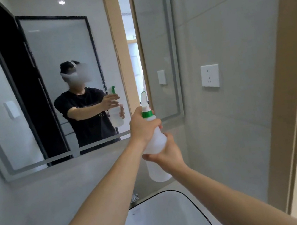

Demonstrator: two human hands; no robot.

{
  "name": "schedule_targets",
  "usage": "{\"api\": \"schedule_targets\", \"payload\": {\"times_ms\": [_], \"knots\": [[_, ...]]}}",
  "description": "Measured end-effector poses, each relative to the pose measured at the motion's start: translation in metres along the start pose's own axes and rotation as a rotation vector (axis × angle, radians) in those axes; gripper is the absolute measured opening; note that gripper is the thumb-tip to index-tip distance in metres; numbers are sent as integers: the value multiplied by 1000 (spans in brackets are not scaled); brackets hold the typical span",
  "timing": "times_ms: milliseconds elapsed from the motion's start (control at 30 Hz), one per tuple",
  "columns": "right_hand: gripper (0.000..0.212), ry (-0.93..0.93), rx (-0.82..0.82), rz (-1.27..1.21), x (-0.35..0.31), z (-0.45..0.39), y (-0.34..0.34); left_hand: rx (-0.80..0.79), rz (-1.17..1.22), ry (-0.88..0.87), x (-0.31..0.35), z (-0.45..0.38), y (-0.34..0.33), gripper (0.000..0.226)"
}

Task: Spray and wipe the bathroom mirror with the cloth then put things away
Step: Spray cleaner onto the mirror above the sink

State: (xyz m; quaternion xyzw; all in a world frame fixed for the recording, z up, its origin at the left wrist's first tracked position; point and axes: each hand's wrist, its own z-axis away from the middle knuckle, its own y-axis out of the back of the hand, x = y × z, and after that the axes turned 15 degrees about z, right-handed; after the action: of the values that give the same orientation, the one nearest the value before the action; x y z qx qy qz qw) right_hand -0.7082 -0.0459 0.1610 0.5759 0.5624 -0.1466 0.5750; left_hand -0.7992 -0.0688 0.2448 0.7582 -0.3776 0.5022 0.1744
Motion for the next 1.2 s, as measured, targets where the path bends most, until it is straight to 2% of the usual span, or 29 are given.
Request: {"api": "schedule_targets", "payload": {"times_ms": [133, 533, 933, 1200], "knots": [[80, -21, 27, 38, 13, -2, 17, 3, 2, -25, -3, 4, -19, 36], [77, -155, 58, 56, 51, 10, 32, -132, 16, 71, -35, 14, -54, 35], [83, -269, 25, 32, 83, 29, 19, -118, -18, 163, -77, 30, -58, 32], [79, -278, -69, 52, 83, 37, 0, -73, -26, 235, -87, 42, -33, 31]]}}
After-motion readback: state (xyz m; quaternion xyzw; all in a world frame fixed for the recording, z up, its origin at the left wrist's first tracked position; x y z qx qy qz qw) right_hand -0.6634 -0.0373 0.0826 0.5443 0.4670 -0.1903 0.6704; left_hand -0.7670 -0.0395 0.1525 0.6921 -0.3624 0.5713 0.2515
